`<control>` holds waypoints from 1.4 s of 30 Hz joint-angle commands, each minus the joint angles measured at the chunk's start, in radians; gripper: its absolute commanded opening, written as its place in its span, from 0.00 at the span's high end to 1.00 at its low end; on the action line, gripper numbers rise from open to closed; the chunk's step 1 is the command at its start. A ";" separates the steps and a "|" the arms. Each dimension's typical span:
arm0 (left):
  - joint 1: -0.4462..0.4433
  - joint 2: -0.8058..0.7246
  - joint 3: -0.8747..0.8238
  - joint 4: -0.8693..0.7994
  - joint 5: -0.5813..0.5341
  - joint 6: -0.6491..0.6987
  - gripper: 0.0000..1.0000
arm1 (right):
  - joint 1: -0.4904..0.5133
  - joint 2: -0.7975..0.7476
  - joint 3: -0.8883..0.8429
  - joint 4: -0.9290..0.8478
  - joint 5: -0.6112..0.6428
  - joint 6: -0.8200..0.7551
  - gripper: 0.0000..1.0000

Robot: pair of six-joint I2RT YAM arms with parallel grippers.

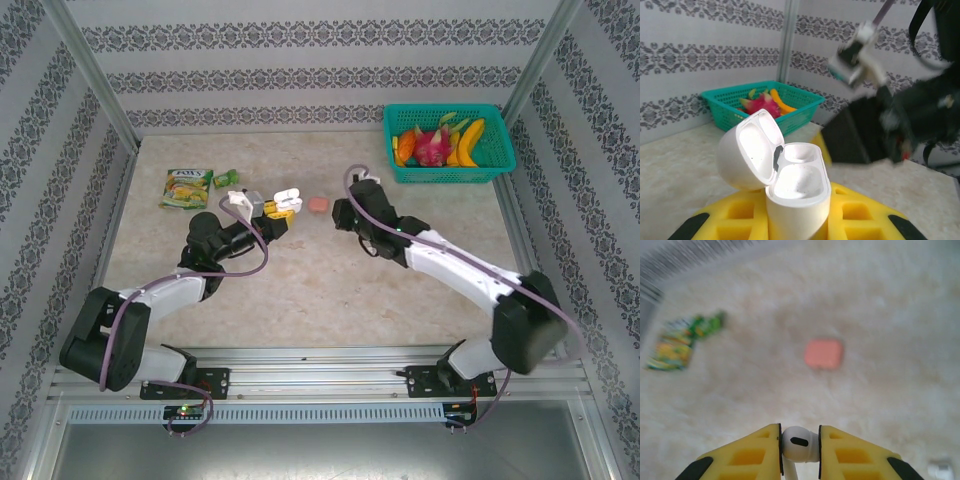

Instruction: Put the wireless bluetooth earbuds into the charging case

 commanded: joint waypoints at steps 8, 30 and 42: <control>-0.105 -0.007 0.155 -0.149 0.028 0.121 1.00 | -0.027 -0.238 -0.066 0.418 -0.205 -0.233 0.79; -0.218 0.149 0.407 -0.166 -0.289 0.230 1.00 | -0.047 -0.174 -0.111 0.705 -0.382 -0.156 0.81; -0.223 0.145 0.423 -0.151 -0.264 0.191 1.00 | -0.043 -0.109 -0.105 0.726 -0.382 -0.143 0.82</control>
